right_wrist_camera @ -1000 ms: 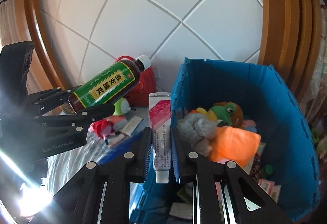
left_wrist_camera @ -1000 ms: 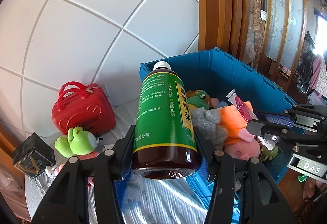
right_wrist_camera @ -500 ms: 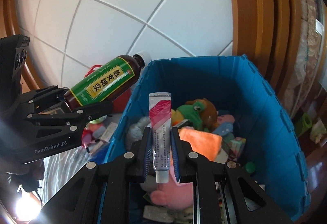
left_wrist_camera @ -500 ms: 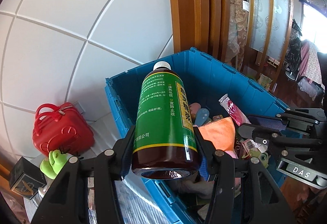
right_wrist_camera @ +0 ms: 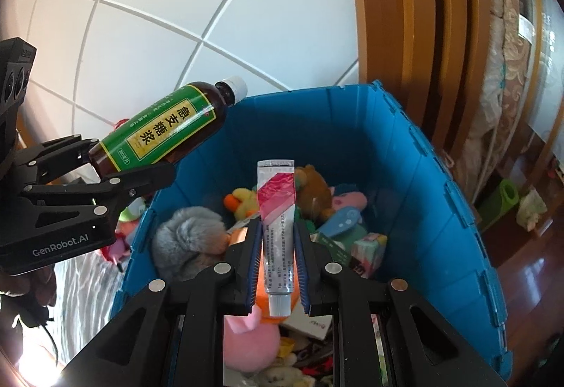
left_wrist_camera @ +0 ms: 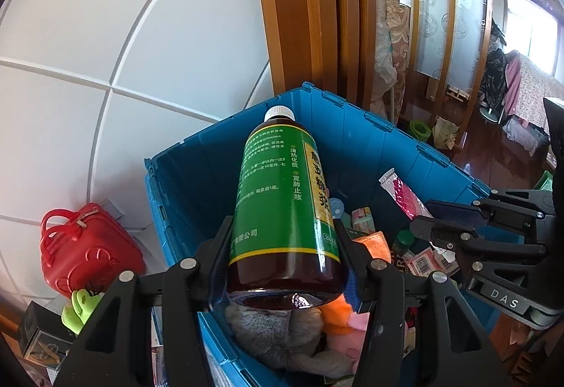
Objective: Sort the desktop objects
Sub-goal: 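Lift and carry the green bottle and ointment tube over the blue crate, then open both tools to drop the bottle and tube into the crate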
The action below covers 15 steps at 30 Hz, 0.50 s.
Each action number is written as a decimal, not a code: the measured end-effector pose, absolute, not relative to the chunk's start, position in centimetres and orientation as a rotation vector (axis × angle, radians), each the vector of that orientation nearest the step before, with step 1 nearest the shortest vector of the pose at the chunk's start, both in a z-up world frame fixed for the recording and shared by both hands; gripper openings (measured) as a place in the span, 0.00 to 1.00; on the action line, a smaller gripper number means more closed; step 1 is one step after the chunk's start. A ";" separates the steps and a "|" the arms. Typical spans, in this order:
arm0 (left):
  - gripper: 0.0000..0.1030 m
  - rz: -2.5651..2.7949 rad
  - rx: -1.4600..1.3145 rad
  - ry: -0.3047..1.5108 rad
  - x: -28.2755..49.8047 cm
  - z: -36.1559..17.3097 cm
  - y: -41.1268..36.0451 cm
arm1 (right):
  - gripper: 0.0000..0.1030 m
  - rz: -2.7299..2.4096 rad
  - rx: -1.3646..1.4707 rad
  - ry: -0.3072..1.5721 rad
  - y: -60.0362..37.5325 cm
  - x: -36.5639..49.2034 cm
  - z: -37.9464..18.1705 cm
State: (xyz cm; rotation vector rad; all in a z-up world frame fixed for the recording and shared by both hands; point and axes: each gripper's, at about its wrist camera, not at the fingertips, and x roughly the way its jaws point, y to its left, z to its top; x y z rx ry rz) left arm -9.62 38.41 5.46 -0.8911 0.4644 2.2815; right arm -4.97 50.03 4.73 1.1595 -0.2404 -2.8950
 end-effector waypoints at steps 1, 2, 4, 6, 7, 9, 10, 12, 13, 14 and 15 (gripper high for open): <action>0.49 2.279 -0.890 0.466 -9.8 5.5 38.7 | 0.18 -2.902 1.166 -0.240 50.2 -5.0 4.7; 0.50 2.276 -0.888 0.467 -9.8 5.6 39.0 | 0.18 -2.906 1.174 -0.242 50.5 -5.1 4.5; 0.49 2.271 -0.883 0.472 -9.9 5.7 39.6 | 0.18 -2.916 1.189 -0.252 51.0 -5.3 4.3; 0.50 2.268 -0.877 0.473 -9.9 5.9 40.1 | 0.18 -2.922 1.200 -0.257 51.5 -5.4 4.2; 0.50 2.267 -0.876 0.475 -10.0 6.0 40.2 | 0.18 -2.925 1.205 -0.258 51.6 -5.5 4.1; 0.50 2.271 -0.878 0.481 -10.1 6.0 40.5 | 0.18 -2.935 1.216 -0.262 52.2 -5.8 3.9; 0.50 2.282 -0.883 0.481 -10.2 6.0 40.5 | 0.18 -2.941 1.221 -0.265 52.3 -5.8 3.8; 0.75 2.319 -0.902 0.470 -10.6 6.0 40.3 | 0.24 -2.961 1.229 -0.256 52.5 -5.8 3.8; 0.92 2.339 -0.910 0.460 -10.8 6.0 40.0 | 0.35 -2.979 1.237 -0.241 52.6 -5.9 3.8; 1.00 2.362 -0.907 0.443 -10.9 6.1 39.5 | 0.79 -3.001 1.239 -0.232 52.6 -5.9 3.9; 1.00 2.376 -0.907 0.433 -11.1 6.2 39.0 | 0.95 -3.022 1.228 -0.235 52.8 -5.8 4.0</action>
